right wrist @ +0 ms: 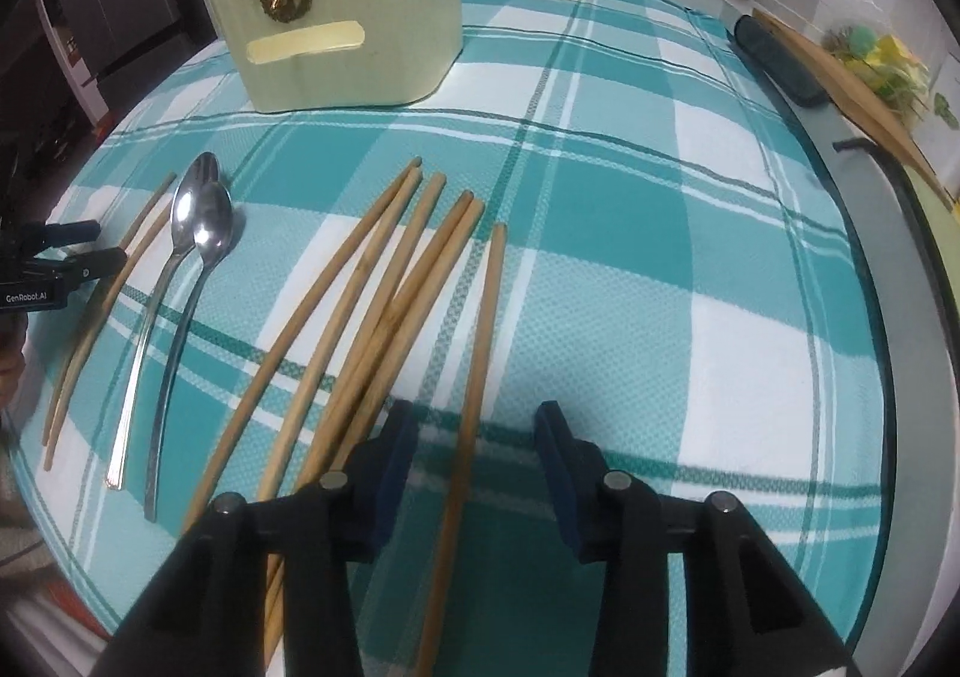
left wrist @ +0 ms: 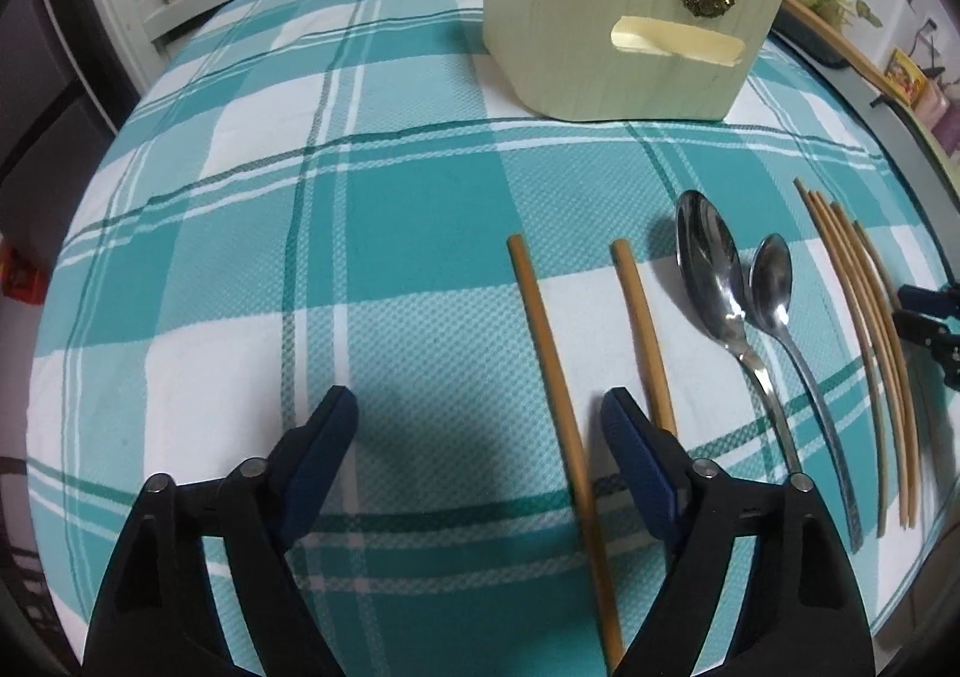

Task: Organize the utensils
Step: 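Lower left tool onto a lone chopstick while right tool grasps one from the bundle, then lift the held chopsticks with both tools toward the cream holder box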

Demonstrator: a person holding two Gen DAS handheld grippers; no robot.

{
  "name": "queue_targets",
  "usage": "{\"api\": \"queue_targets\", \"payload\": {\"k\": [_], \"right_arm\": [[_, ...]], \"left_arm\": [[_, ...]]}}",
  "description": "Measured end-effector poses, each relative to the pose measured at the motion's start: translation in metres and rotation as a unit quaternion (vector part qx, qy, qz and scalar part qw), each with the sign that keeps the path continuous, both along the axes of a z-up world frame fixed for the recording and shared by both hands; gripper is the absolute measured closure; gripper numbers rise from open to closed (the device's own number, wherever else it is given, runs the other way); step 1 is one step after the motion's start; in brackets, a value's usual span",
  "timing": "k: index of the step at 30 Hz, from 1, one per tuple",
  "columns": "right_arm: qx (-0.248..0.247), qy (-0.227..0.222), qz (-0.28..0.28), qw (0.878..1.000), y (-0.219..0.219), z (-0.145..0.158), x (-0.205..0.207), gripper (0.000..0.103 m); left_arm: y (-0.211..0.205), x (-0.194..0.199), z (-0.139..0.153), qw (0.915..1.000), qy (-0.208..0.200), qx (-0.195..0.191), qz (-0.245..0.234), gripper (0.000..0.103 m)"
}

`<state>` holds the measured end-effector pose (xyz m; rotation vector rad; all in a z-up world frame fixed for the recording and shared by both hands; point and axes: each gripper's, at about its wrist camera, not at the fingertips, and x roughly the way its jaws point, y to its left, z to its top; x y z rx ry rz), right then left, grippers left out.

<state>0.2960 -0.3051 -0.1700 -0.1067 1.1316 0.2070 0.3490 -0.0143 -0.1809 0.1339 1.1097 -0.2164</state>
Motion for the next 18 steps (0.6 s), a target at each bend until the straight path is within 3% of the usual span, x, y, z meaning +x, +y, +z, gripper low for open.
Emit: {"api": "queue_targets", "payload": {"k": [2,4,5,8,10,18], "right_arm": [[-0.005,0.005,0.010,1.000,0.004,0.001,0.011,0.070],[-0.013,0.010,0.023,1.000,0.011,0.001,0.027,0.081],[-0.020,0.011,0.027,0.999,0.013,0.001,0.034,0.095],[-0.018,0.017,0.031,0.999,0.014,0.003,0.051,0.097],[-0.003,0.018,0.020,1.000,0.011,0.009,0.056,0.097],[0.076,-0.071,-0.004,0.995,0.001,0.100,0.030,0.097]], "left_arm": [[-0.009,0.006,0.003,0.9998,0.002,0.005,-0.018,0.043],[-0.016,0.010,0.006,0.9993,0.005,-0.001,-0.037,0.076],[-0.019,0.010,0.007,0.9990,0.006,0.002,-0.043,0.095],[-0.021,0.013,0.009,0.9991,0.003,0.004,-0.043,0.099],[-0.014,0.012,0.020,0.9993,-0.008,-0.014,-0.034,0.099],[0.018,-0.018,0.123,0.9879,-0.120,-0.096,-0.017,0.099]]}}
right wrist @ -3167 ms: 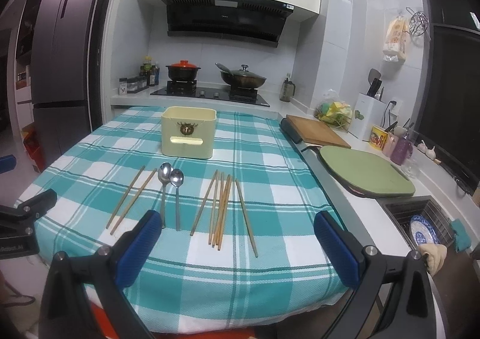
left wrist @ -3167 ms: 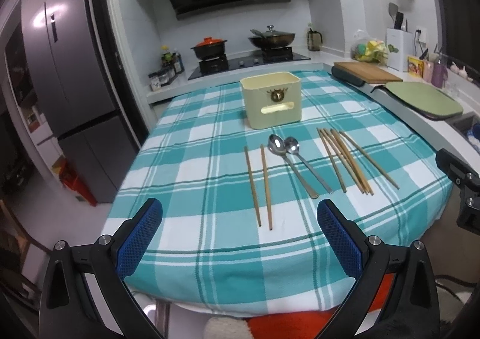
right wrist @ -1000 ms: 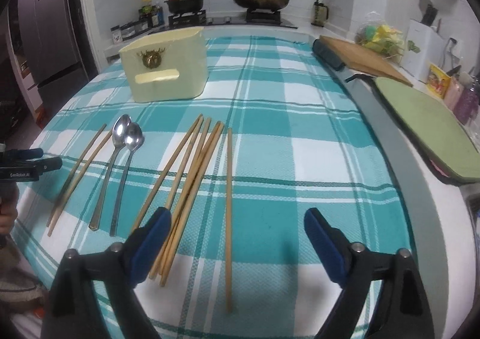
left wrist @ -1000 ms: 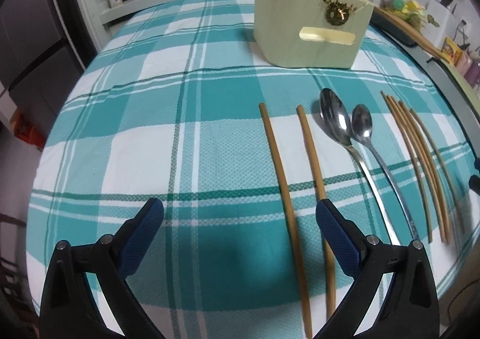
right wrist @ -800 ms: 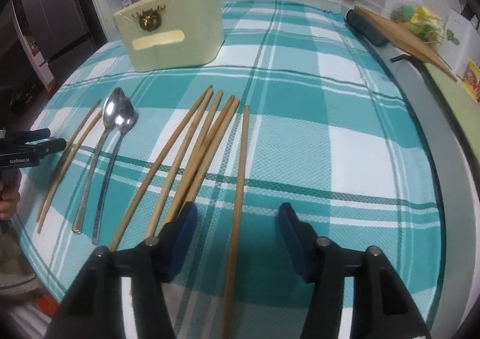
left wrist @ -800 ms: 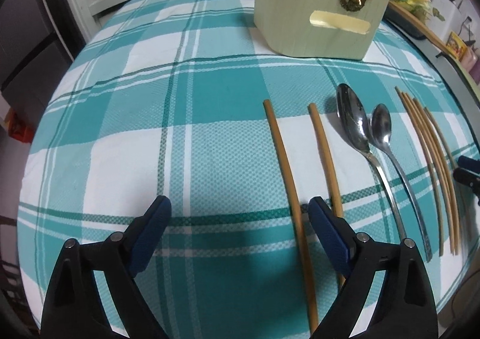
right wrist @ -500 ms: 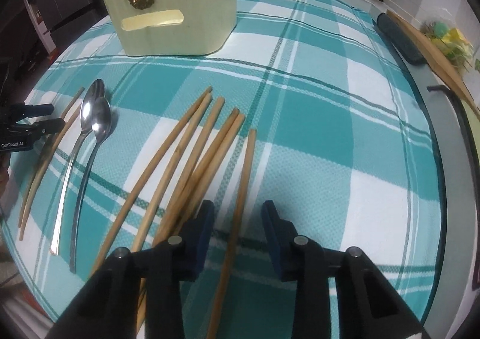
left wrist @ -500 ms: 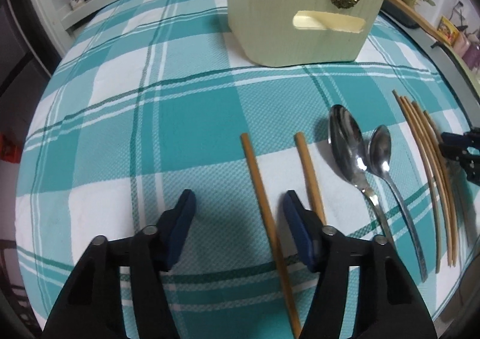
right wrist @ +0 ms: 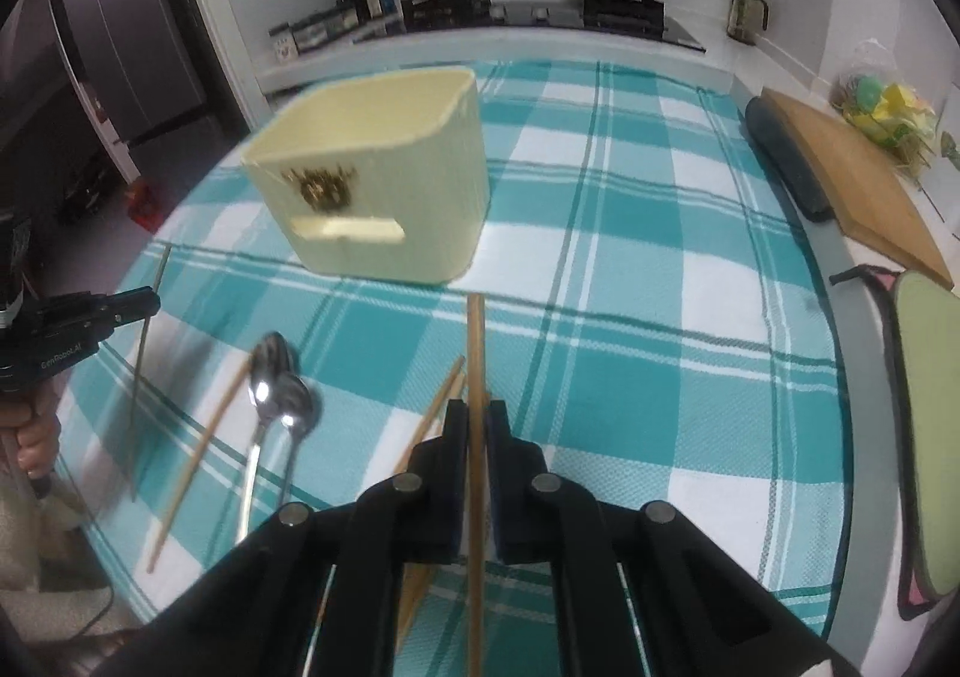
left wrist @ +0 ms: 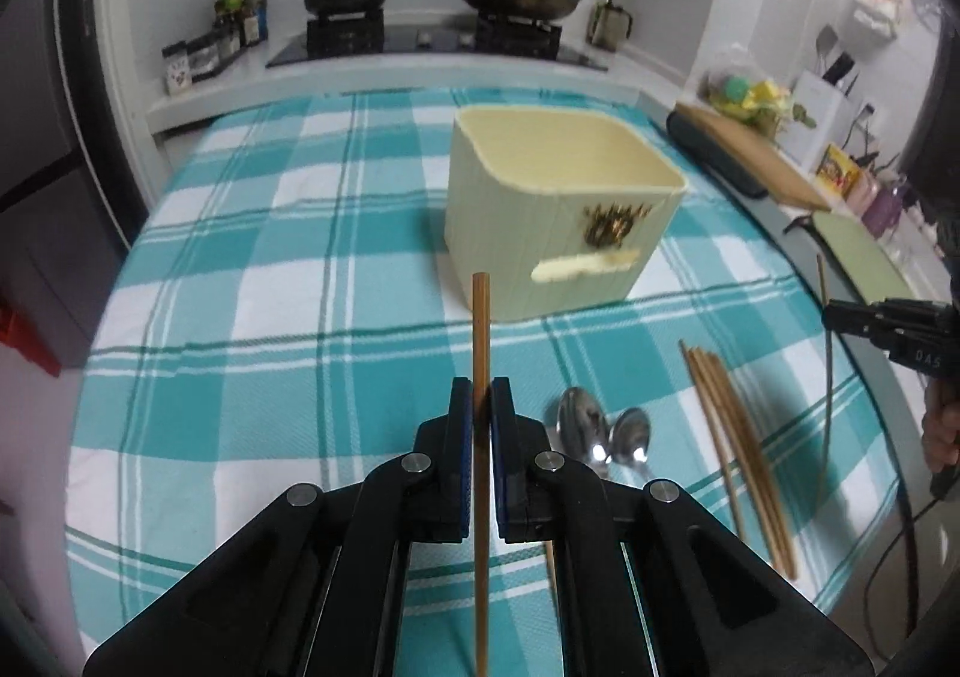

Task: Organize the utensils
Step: 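Lift the held chopsticks with both tools toward the cream holder box, then insert both chopsticks upright into the holder box and open both tools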

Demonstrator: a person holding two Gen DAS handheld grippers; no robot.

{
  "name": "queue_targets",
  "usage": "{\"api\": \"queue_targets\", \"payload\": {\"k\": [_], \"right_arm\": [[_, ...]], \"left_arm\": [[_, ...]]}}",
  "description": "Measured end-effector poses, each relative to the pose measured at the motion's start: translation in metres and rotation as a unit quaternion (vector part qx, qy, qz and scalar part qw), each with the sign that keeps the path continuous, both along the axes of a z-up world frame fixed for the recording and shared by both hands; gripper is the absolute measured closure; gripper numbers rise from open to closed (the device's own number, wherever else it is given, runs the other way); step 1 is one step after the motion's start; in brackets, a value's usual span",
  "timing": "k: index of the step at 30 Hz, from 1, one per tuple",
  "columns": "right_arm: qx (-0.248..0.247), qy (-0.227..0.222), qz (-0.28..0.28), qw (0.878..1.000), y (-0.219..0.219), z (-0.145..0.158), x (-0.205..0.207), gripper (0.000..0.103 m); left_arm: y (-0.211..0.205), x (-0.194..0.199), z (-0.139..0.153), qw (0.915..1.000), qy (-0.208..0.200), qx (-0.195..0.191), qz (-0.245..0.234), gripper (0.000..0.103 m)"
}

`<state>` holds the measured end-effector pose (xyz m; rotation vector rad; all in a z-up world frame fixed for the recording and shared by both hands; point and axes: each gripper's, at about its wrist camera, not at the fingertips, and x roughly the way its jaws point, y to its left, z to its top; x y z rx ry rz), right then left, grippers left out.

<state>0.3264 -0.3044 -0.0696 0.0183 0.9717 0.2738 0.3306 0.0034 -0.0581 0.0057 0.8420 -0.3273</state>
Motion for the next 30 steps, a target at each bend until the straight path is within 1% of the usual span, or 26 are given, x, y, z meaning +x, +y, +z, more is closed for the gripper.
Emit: {"api": "queue_targets", "payload": {"k": [4,6,8,11,15,18,20,23,26,27,30], "right_arm": [[0.026,-0.046,0.003,0.999,0.005,0.048,-0.020,0.097],[0.030,-0.067,0.006,0.997,0.009,0.065,-0.026,0.097],[0.034,-0.090,0.006,0.995,0.013,0.081,-0.032,0.097],[0.045,-0.141,0.001,0.989,0.021,0.106,-0.033,0.097],[0.063,-0.201,-0.005,0.977,0.034,0.139,-0.007,0.097],[0.073,-0.256,-0.005,0.964,0.049,0.167,0.028,0.097],[0.081,-0.283,-0.003,0.956,0.058,0.181,0.052,0.097],[0.089,-0.313,-0.004,0.946,0.069,0.192,0.088,0.097],[0.085,-0.331,-0.003,0.940,0.076,0.186,0.116,0.097],[0.089,-0.329,-0.003,0.940,0.077,0.178,0.127,0.097],[0.092,-0.309,-0.003,0.947,0.079,0.153,0.149,0.097]], "left_arm": [[0.012,-0.016,0.042,0.9986,-0.043,-0.030,-0.004,0.099],[0.016,-0.021,0.059,0.9971,-0.061,-0.046,-0.003,0.099],[0.019,-0.022,0.073,0.9951,-0.077,-0.062,-0.002,0.099],[0.020,-0.013,0.100,0.9915,-0.098,-0.085,-0.004,0.099],[0.011,0.015,0.147,0.9848,-0.144,-0.097,-0.004,0.099],[0.001,0.042,0.177,0.9781,-0.179,-0.106,0.001,0.099],[-0.007,0.062,0.189,0.9739,-0.203,-0.101,0.011,0.099],[-0.021,0.096,0.190,0.9731,-0.208,-0.098,0.017,0.099],[-0.034,0.128,0.172,0.9769,-0.193,-0.087,0.025,0.099],[-0.037,0.136,0.163,0.9786,-0.186,-0.084,0.027,0.099],[-0.046,0.159,0.133,0.9847,-0.154,-0.076,0.030,0.099]]}}
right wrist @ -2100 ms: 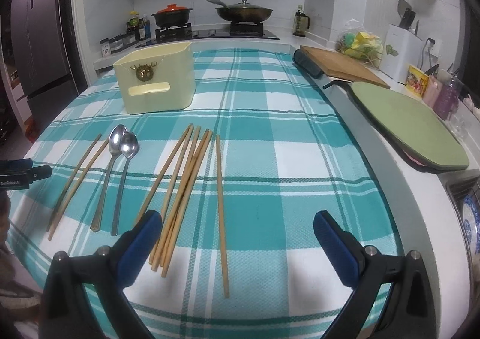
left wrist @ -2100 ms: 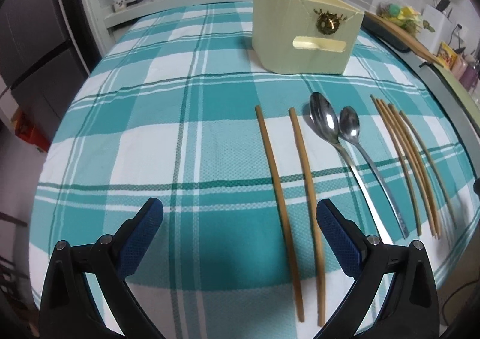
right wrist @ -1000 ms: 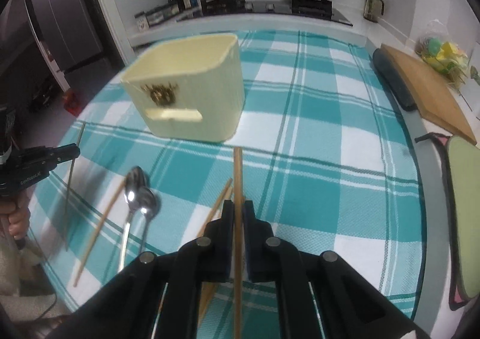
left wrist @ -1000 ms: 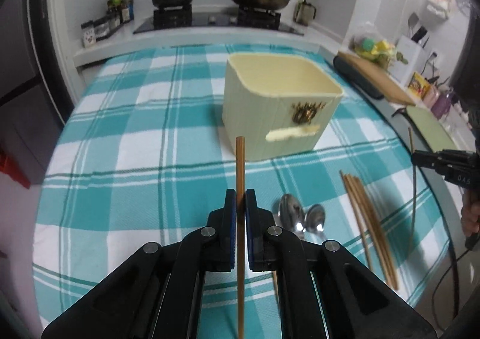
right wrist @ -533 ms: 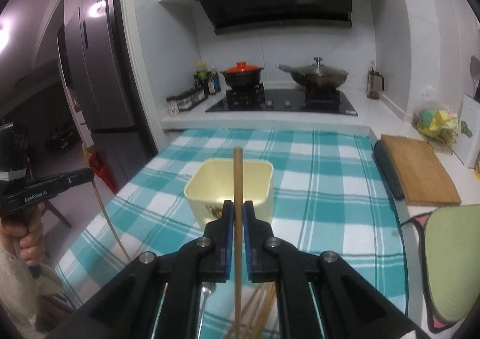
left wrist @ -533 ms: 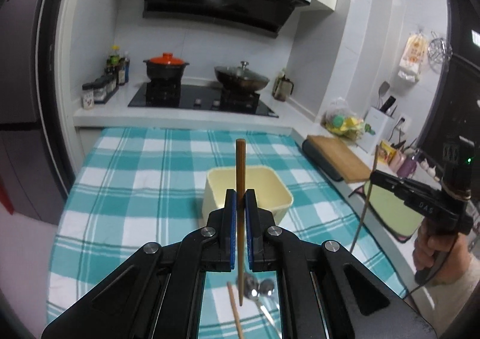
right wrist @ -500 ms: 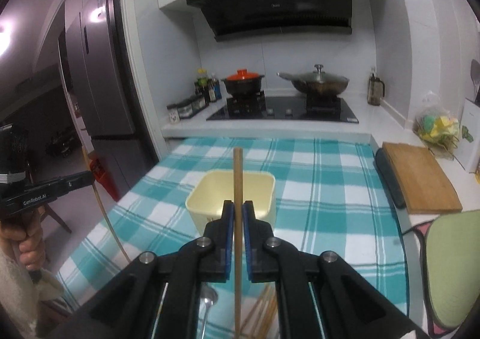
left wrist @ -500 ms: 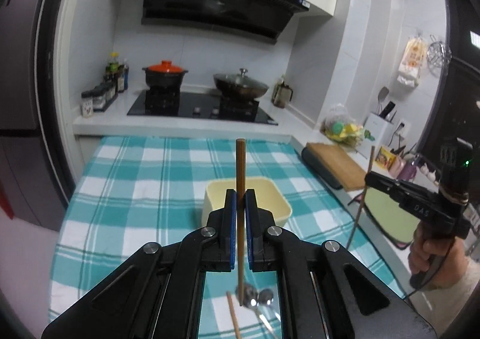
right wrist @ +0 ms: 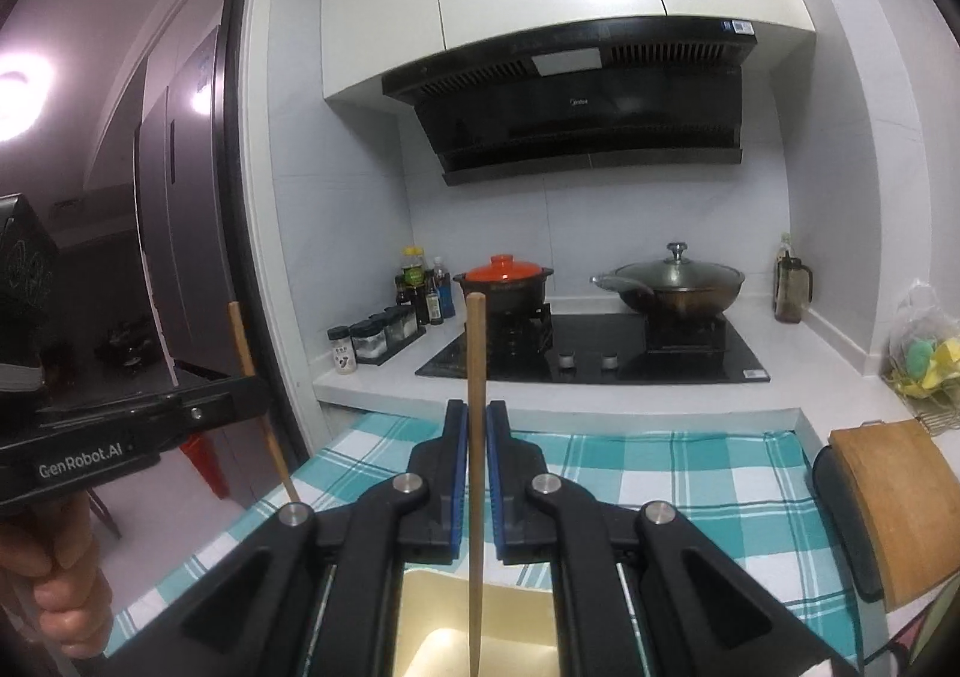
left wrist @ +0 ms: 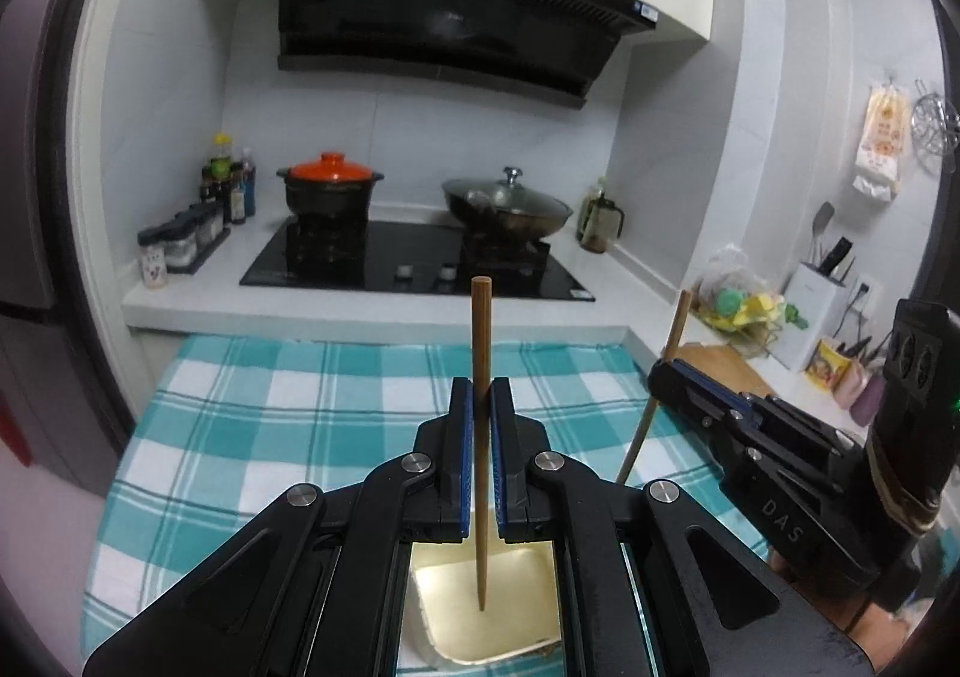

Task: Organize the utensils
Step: 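Insert both chopsticks upright into the holder box and open both tools, then withdraw both tools from the holder back toward the remaining chopsticks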

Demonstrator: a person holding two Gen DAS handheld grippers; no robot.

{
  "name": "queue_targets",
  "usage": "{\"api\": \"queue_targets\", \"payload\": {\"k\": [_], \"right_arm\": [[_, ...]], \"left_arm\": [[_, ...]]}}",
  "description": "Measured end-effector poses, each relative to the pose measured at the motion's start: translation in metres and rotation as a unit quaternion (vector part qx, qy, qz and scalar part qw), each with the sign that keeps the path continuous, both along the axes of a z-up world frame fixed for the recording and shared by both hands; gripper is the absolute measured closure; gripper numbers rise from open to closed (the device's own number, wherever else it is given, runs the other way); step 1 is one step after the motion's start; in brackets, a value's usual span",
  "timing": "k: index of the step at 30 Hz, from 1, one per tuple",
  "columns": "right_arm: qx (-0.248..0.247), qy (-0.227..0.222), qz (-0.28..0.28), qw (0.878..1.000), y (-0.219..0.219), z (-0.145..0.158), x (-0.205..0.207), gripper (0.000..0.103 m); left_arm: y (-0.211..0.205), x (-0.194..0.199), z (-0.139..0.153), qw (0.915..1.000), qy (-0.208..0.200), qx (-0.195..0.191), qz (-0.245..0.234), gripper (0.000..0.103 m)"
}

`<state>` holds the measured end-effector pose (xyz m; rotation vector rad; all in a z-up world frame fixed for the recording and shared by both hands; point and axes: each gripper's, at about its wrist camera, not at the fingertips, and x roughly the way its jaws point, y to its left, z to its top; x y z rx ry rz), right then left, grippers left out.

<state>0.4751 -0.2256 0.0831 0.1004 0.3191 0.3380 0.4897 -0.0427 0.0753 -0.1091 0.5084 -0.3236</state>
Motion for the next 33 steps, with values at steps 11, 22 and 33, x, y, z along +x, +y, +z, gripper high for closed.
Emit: {"api": "queue_targets", "payload": {"k": [11,22,33], "right_arm": [[-0.019,0.137,0.008,0.990,-0.009,-0.098,0.031,0.093],[-0.039,0.134,-0.027,0.990,-0.038,-0.073,-0.056,0.044],[-0.112,0.139,-0.078,0.981,-0.017,-0.084,-0.235,0.019]], "left_arm": [[-0.009,0.023,-0.099,0.9929,0.113,0.032,0.013,0.063],[0.030,-0.102,-0.085,0.9966,0.050,0.061,0.024,0.004],[0.035,-0.249,-0.117,0.9934,0.102,0.053,-0.001,0.003]]}}
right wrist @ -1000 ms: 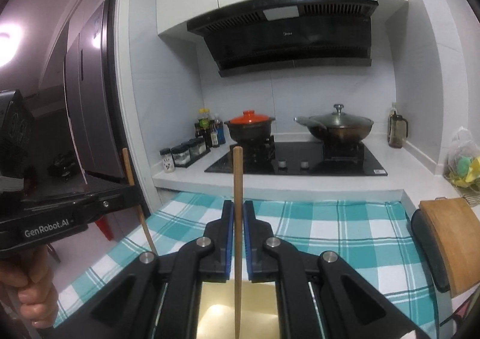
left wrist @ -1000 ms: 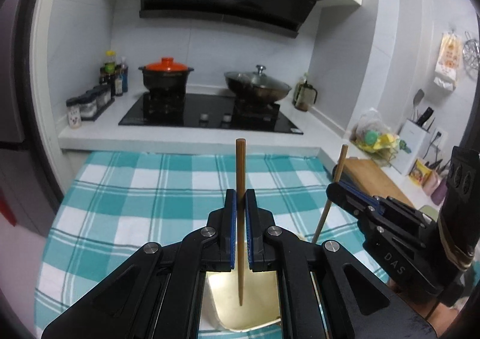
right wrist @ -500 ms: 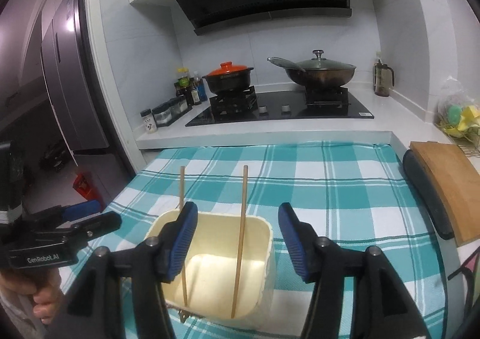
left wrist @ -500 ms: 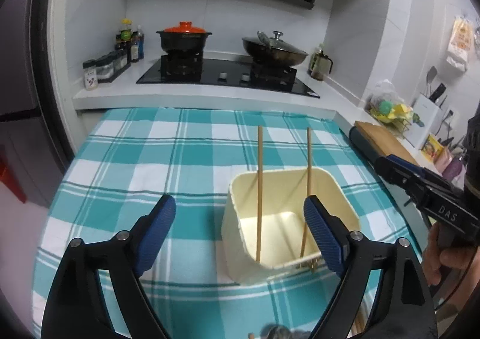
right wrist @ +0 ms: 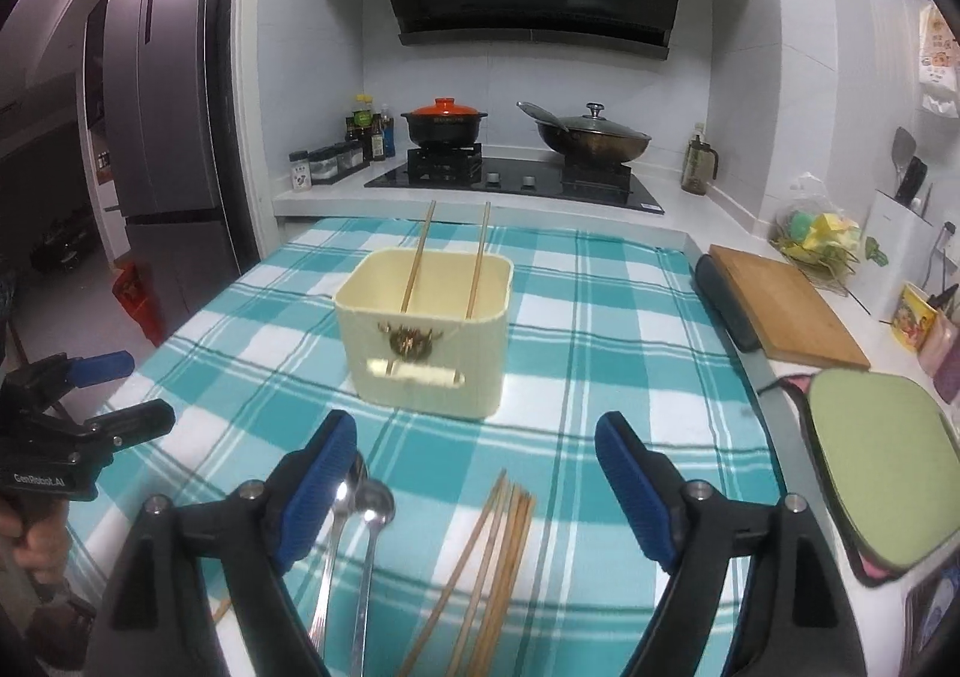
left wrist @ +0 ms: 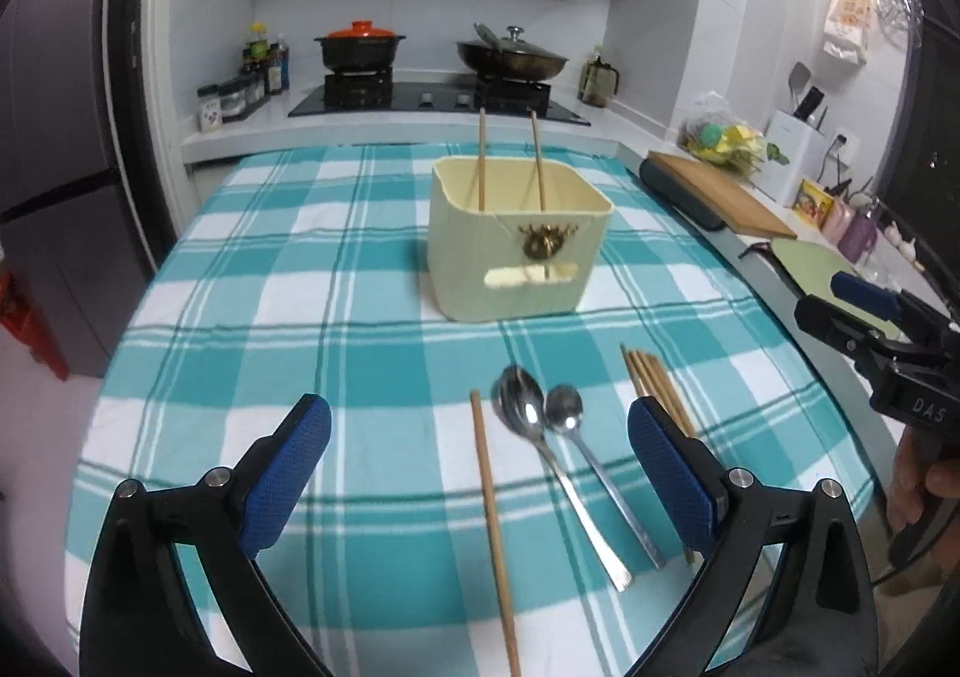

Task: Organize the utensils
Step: 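Withdraw both tools from the holder back toward the remaining chopsticks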

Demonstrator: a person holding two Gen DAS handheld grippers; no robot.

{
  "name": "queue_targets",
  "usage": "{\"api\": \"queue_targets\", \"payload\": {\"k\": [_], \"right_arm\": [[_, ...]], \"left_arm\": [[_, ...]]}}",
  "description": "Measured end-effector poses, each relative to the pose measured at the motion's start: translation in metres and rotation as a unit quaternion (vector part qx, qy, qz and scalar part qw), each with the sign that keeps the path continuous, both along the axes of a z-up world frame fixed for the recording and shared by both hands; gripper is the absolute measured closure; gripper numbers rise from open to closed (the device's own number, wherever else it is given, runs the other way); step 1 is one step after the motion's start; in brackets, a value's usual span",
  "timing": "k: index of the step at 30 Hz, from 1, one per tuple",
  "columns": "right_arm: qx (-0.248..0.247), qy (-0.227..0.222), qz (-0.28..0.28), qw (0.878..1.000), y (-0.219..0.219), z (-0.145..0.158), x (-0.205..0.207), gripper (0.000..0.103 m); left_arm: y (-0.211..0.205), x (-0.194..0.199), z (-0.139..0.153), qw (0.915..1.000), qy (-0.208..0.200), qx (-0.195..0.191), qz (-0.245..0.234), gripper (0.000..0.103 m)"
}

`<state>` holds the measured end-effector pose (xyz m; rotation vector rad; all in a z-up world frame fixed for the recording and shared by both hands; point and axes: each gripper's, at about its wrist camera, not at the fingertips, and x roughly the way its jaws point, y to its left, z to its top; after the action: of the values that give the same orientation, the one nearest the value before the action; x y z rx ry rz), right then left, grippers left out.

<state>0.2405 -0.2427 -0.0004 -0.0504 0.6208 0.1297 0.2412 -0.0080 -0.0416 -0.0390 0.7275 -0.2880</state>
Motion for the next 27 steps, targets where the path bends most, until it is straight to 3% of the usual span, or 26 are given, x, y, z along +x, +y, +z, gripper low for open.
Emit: {"api": "queue_targets", "payload": {"k": [2,5,8,13,19,27], "right_arm": [[-0.005,0.003,-0.022,1.000,0.002,-0.008,-0.023,0.019],[-0.010,0.023,-0.048,0.999,0.005,-0.023,-0.052,0.019],[-0.029,0.040,-0.066,0.997,0.008,-0.038,-0.072,0.019],[-0.042,0.066,-0.087,0.993,0.010,-0.055,-0.098,0.019],[-0.051,0.080,-0.095,0.991,0.011,-0.068,-0.120,0.019],[-0.056,0.078,-0.109,0.989,0.005,-0.068,-0.128,0.019]], "left_arm": [[0.003,-0.022,-0.005,0.9997,-0.009,-0.014,0.015,0.000],[-0.003,-0.043,-0.014,0.9992,-0.021,0.005,0.033,0.000],[-0.007,-0.057,-0.026,0.9995,-0.014,0.010,0.027,0.000],[-0.008,-0.075,-0.040,0.9994,0.010,-0.015,0.030,0.001],[-0.027,-0.091,-0.048,0.9992,0.009,0.033,0.019,0.001],[-0.041,-0.100,-0.046,0.9990,0.004,0.045,0.006,0.001]]}}
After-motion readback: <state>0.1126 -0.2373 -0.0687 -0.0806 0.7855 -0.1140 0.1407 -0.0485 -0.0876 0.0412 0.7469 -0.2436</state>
